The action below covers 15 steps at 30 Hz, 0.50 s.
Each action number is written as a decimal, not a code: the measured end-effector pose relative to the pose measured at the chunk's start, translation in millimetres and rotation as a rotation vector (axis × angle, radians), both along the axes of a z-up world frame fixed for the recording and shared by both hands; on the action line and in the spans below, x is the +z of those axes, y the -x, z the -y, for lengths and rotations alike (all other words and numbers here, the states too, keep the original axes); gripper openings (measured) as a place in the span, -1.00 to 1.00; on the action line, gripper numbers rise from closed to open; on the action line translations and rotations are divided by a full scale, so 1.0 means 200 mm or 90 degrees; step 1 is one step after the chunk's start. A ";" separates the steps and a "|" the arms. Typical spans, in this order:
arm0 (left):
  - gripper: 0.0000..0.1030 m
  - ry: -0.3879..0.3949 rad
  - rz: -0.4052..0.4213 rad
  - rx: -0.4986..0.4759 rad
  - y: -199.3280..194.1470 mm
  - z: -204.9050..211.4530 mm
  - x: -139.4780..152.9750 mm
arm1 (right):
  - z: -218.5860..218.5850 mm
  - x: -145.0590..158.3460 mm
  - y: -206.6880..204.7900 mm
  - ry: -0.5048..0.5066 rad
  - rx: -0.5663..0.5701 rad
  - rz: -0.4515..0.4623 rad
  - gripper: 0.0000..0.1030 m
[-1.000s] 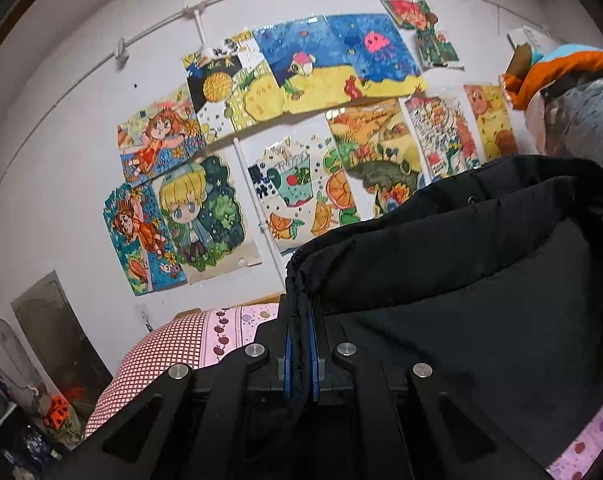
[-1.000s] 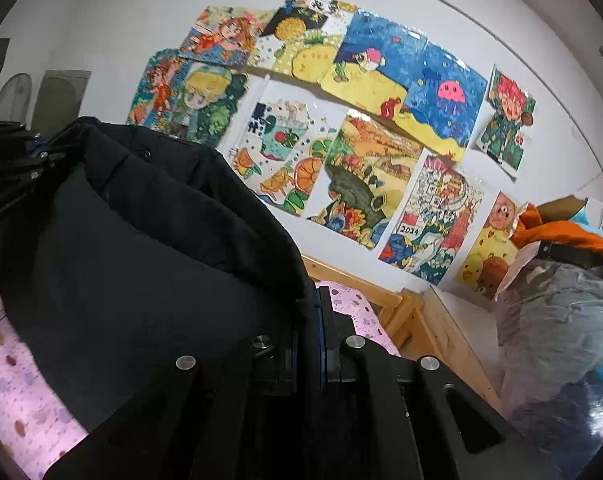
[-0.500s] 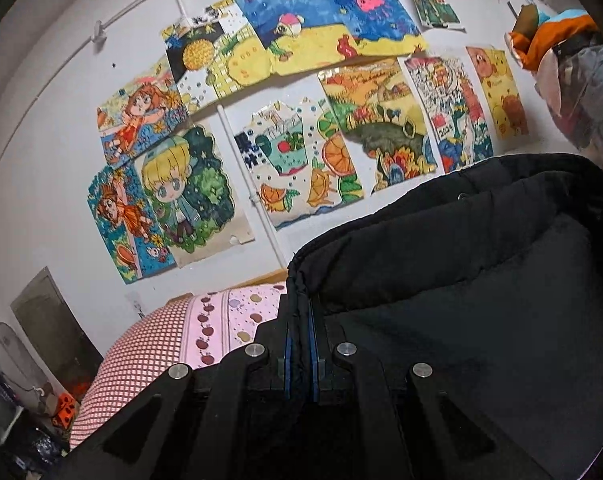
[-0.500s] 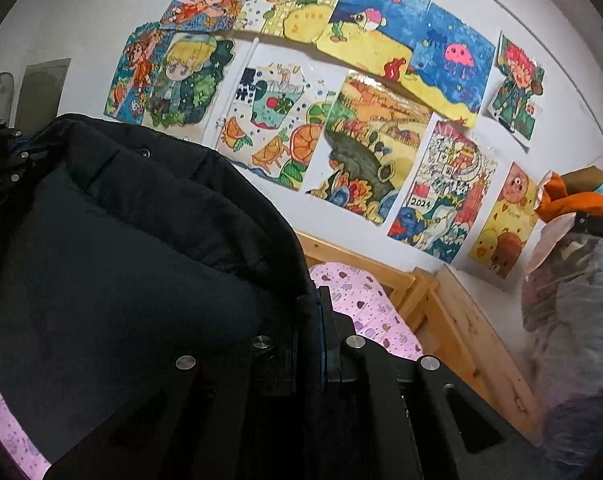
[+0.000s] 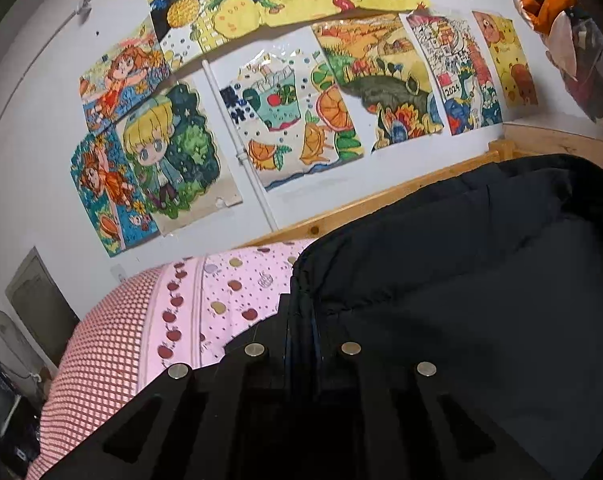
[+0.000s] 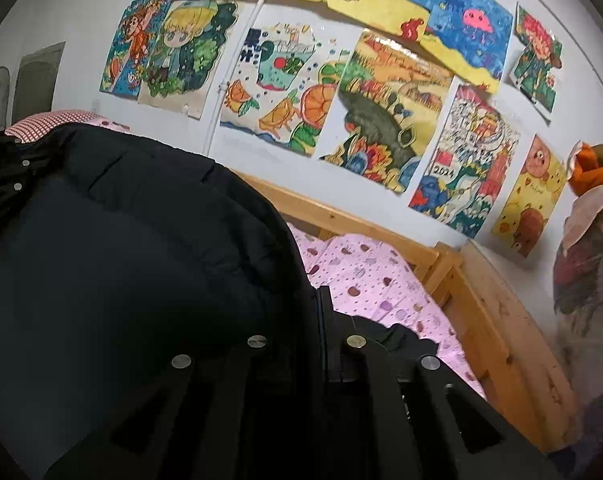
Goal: Fold large clothes
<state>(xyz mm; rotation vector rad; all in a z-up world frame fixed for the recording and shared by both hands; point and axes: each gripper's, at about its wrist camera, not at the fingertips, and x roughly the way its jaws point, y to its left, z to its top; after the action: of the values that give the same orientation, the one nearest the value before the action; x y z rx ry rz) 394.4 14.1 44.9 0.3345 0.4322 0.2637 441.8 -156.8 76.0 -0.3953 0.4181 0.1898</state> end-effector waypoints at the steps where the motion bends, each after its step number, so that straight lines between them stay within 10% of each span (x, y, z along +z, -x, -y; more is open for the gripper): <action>1: -0.81 0.005 -0.001 0.001 -0.01 -0.01 -0.01 | 0.00 -0.01 -0.01 0.001 0.001 0.000 -0.86; 6: -0.71 0.024 -0.006 -0.012 -0.01 -0.02 -0.02 | -0.02 -0.04 -0.01 0.006 0.004 0.008 -0.80; 10: 0.54 0.086 0.015 -0.041 0.05 -0.07 0.02 | 0.00 -0.01 0.04 -0.013 0.027 0.030 -0.23; 12: 0.67 0.104 0.056 -0.049 0.11 -0.09 0.05 | 0.02 0.02 0.10 -0.030 0.040 0.058 0.20; 15: 0.70 0.115 0.058 -0.066 0.17 -0.10 0.08 | 0.06 0.06 0.17 -0.045 0.058 0.071 0.23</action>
<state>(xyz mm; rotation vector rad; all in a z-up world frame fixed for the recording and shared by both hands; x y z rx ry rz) 360.1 33.2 61.8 0.1669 0.3454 0.1362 408.6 -169.1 89.0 -0.3545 0.2828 0.2685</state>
